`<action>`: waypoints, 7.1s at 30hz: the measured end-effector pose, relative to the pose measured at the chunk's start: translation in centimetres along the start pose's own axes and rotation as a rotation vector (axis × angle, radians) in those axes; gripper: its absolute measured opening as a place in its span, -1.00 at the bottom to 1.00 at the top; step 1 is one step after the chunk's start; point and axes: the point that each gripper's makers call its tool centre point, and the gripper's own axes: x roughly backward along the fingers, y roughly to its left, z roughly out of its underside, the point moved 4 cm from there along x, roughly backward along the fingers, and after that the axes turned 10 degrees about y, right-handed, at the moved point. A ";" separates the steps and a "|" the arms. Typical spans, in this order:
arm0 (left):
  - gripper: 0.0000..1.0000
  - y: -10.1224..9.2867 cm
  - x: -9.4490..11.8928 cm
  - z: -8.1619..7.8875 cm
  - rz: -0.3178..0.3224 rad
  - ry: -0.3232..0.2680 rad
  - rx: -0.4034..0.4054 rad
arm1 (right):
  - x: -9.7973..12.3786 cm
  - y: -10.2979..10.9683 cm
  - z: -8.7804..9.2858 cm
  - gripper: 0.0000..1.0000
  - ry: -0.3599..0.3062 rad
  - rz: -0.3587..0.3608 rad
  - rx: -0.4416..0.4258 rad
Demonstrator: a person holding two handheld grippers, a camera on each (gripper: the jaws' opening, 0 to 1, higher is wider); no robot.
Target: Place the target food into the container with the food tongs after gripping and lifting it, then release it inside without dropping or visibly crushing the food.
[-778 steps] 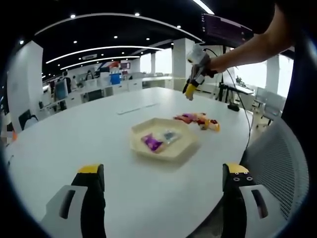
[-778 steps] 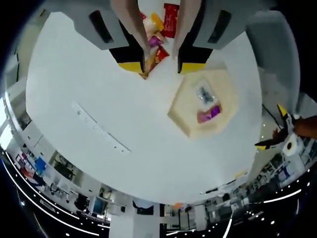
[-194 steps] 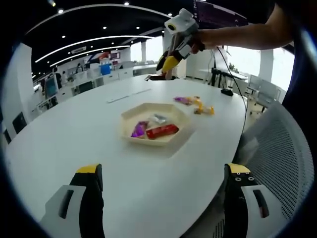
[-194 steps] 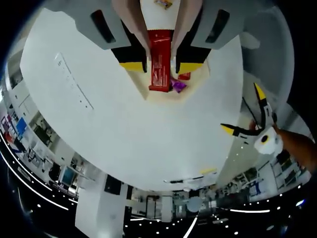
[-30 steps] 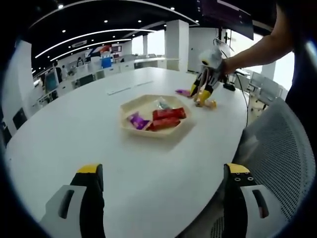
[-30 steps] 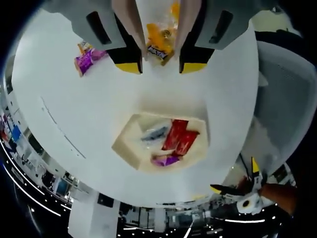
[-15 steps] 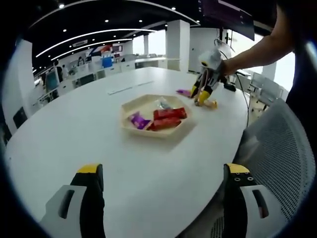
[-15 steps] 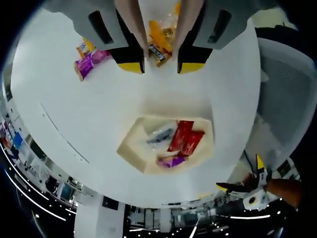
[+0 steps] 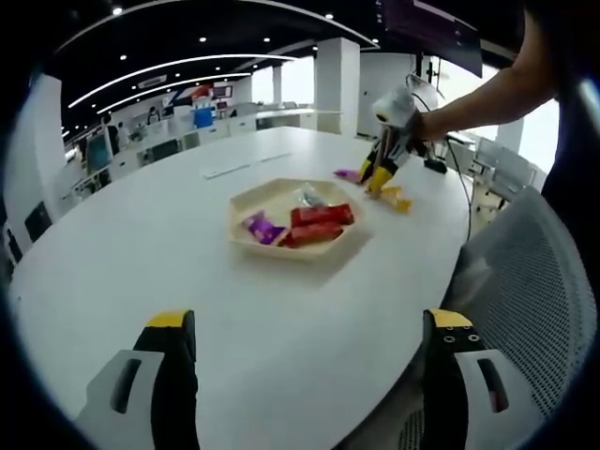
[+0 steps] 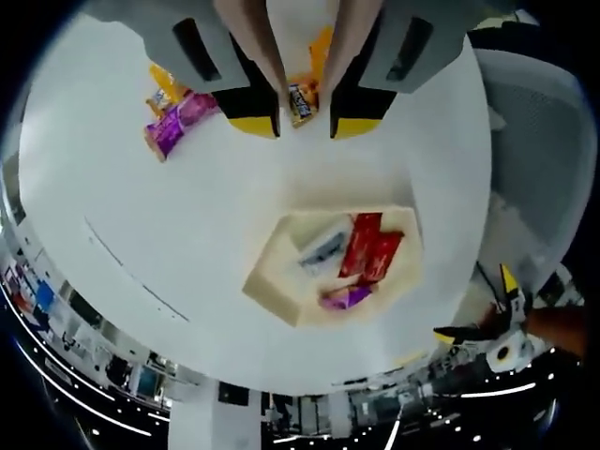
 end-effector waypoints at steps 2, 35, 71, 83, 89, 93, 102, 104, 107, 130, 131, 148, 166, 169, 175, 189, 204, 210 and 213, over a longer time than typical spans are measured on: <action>0.95 0.0 0.0 0.0 -0.001 0.003 -0.002 | 0.3 -0.2 -0.1 -0.60 -0.002 0.000 -0.011; 0.99 -0.1 0.3 -0.6 0.014 -0.044 0.006 | 3.4 -1.4 -1.9 -0.60 0.024 0.029 -0.011; 0.99 0.0 0.8 -1.4 0.008 -0.092 0.000 | 8.2 -2.8 -3.9 -0.59 0.015 0.079 -0.061; 0.99 0.2 1.0 -1.4 0.007 -0.094 0.004 | 9.0 -2.9 -3.2 -0.60 0.031 0.109 -0.087; 0.99 0.1 1.1 -1.5 0.007 -0.102 -0.001 | 9.3 -2.5 -3.8 -0.60 0.018 0.114 -0.097; 0.99 0.0 1.0 -1.5 0.008 -0.102 -0.011 | 9.2 -2.5 -4.5 -0.60 0.002 0.113 -0.107; 0.99 -0.1 1.0 -1.7 0.008 -0.105 -0.009 | 8.7 -1.8 -6.3 -0.59 -0.013 0.107 -0.084; 0.99 -0.2 1.0 -1.7 0.011 -0.106 -0.009 | 8.6 -1.6 -6.7 -0.59 -0.016 0.104 -0.079; 0.99 -0.2 1.1 -1.7 0.011 -0.110 -0.009 | 8.4 -1.3 -7.3 -0.59 -0.017 0.102 -0.068; 0.99 -0.1 1.5 -2.1 0.004 -0.140 -0.007 | 6.9 0.2 -11.7 -0.59 -0.009 0.079 0.004; 0.99 -0.2 1.5 -2.1 0.003 -0.139 -0.013 | 6.8 0.3 -11.8 -0.59 -0.007 0.078 0.006; 0.99 0.0 1.7 -2.3 -0.005 -0.152 -0.035 | 5.5 1.7 -15.1 -0.59 -0.013 0.048 0.043; 0.99 0.3 1.8 -2.2 -0.020 -0.144 -0.035 | 3.4 3.6 -19.3 -0.59 -0.047 0.011 0.065; 0.99 0.3 1.8 -2.2 -0.023 -0.145 -0.035 | 3.0 4.0 -20.0 -0.59 -0.054 0.006 0.074; 0.99 0.4 1.8 -2.1 -0.028 -0.144 -0.034 | 2.6 4.7 -21.2 -0.59 -0.061 -0.004 0.091; 0.99 0.6 1.8 -2.1 -0.031 -0.144 -0.024 | 2.5 4.6 -21.6 -0.53 -0.076 0.000 0.108; 0.99 0.6 1.8 -2.0 -0.031 -0.142 -0.024 | 3.1 4.4 -21.2 -0.50 -0.078 0.000 0.092; 0.99 0.6 1.8 -2.1 -0.032 -0.142 -0.023 | 3.8 3.6 -19.8 -0.50 -0.067 0.004 0.085; 0.99 0.6 1.8 -1.9 -0.032 -0.133 -0.027 | 4.1 3.2 -18.8 -0.49 -0.060 0.008 0.072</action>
